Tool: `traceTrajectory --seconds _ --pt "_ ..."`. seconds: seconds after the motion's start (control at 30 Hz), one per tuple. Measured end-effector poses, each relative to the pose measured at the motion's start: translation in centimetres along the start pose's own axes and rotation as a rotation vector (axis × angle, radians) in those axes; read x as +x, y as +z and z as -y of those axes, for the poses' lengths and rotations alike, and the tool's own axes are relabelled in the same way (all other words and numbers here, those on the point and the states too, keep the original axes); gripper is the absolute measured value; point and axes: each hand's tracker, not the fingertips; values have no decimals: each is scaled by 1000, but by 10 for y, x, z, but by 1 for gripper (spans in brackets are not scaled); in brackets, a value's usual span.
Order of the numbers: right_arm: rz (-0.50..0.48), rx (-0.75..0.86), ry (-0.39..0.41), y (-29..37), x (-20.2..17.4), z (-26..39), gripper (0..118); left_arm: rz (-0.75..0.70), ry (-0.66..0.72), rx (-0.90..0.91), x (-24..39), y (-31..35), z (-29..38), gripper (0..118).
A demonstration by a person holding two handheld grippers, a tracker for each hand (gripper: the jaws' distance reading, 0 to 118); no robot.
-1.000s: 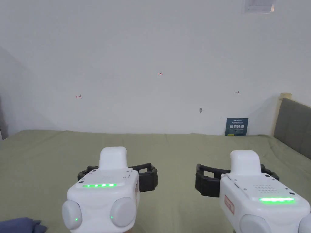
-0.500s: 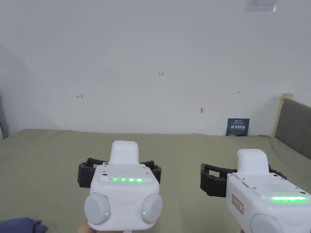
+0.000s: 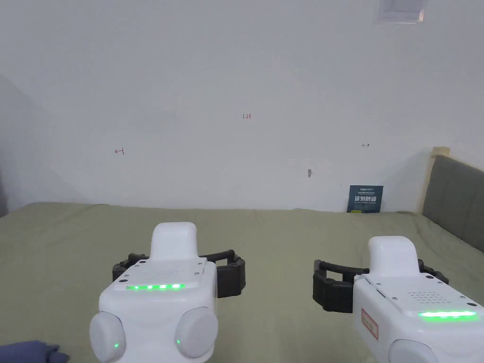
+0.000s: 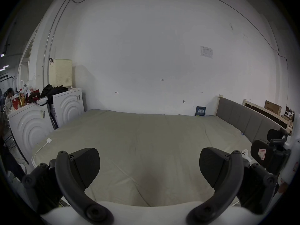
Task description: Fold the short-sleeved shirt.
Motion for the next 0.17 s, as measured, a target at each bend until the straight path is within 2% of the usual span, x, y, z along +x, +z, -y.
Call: traceTrajectory --seconds 0.17 --pt "14 -5 14 4 3 2 118 4 18 -12 -8 2 4 118"
